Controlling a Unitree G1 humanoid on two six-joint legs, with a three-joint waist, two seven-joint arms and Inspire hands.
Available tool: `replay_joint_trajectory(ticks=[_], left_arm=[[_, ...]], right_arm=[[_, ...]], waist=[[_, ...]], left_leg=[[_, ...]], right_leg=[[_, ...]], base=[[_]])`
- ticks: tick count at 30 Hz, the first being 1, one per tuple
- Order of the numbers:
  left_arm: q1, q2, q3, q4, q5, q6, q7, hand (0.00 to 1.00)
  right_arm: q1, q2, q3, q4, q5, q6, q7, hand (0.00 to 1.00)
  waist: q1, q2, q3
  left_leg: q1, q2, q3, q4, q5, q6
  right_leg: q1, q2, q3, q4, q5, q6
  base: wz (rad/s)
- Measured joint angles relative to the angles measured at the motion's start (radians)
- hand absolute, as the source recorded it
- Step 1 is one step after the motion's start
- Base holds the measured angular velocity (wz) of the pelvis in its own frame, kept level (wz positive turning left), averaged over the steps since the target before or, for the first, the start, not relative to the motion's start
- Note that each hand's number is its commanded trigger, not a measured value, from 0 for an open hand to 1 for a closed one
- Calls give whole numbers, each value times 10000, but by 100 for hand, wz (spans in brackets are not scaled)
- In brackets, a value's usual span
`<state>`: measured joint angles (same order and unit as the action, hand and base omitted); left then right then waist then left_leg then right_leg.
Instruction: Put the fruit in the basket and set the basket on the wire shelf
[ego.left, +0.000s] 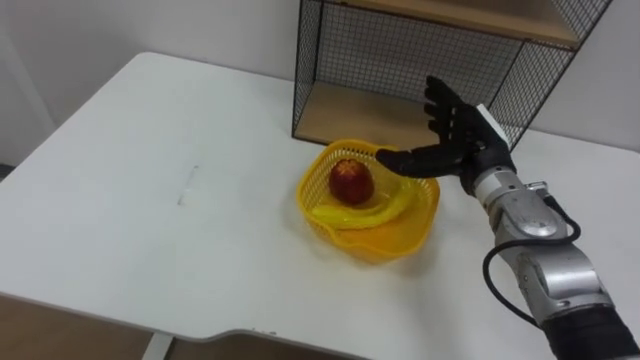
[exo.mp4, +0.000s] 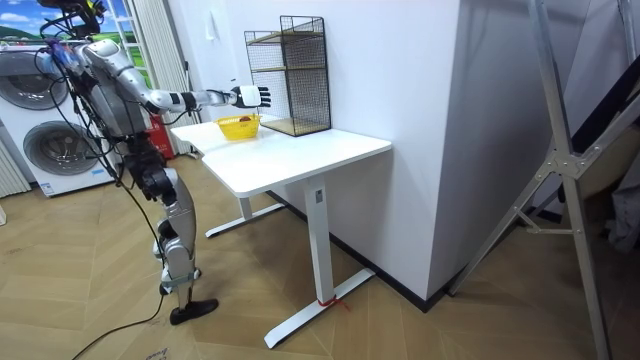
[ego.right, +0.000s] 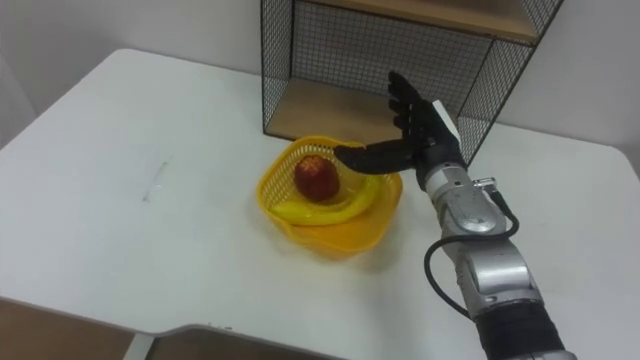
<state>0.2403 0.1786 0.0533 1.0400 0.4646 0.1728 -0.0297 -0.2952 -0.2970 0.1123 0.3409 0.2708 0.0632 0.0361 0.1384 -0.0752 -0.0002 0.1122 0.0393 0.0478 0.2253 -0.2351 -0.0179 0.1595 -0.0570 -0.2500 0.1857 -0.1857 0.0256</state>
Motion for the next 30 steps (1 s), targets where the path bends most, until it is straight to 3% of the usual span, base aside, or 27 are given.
replay_joint_trajectory(ticks=[9,12,14,18,20,22,24,25,27,30], left_arm=[[-34,-1,21,31,-46,-73,50,0],[46,-57,280,225,-659,-148,136,0],[137,-64,637,450,-1416,-205,428,0],[254,-61,1286,791,-2625,-368,980,0],[424,-64,2022,994,-4034,-431,1355,0],[583,-64,2436,1100,-5004,-440,1783,0],[672,-63,3009,1040,-5815,-516,2215,0],[699,-62,3386,952,-6251,-610,2557,0],[775,-61,3759,750,-6822,-676,3088,0],[817,-7,4245,-38,-7224,-691,4055,0]], right_arm=[[1,-52,-85,-11,486,-2,-6,0],[47,-56,-212,-445,796,-3,-129,0],[55,-56,-280,-634,867,-6,-359,0],[648,-68,-736,-1229,1300,-9,-581,0],[1288,-65,-1084,-1518,1792,-67,-637,0],[1677,-64,-1342,-1525,2054,-66,-851,0],[2069,-73,-1732,-1679,2065,-66,-1190,0],[2315,-86,-1969,-1849,2041,-65,-1452,0],[2578,-123,-2251,-2193,2047,-67,-1779,0],[3003,-135,-2495,-2398,1957,-64,-2158,0]], waist=[[-61,50,13],[-101,95,-9],[-245,144,-90],[-258,174,-75],[-245,294,-29],[-264,447,-52],[-268,598,-53],[-272,642,-113],[-312,788,-62],[-514,902,-113]], left_leg=[[9,3,25,-37,0,0],[19,3,31,-32,-1,0],[47,4,17,-10,0,0],[48,0,-26,36,-1,1],[140,3,4,-44,-3,2],[179,3,39,-104,-5,3],[133,0,40,-102,-1,5],[55,-6,46,-101,21,4],[24,-19,56,-107,55,5],[36,-34,21,-125,79,15]], right_leg=[[-22,3,19,1,0,0],[-10,4,39,-5,0,0],[25,7,19,-16,0,0],[67,-1,-34,-27,0,1],[134,-1,-16,-39,0,1],[142,-8,4,-32,0,1],[82,-18,2,-6,-1,3],[-14,-24,15,-1,-3,5],[-48,-32,27,-28,-4,4],[-22,-34,18,-120,-4,4]], base=[[-1],[0],[2],[3],[-2],[-4],[0],[0],[0],[7]])
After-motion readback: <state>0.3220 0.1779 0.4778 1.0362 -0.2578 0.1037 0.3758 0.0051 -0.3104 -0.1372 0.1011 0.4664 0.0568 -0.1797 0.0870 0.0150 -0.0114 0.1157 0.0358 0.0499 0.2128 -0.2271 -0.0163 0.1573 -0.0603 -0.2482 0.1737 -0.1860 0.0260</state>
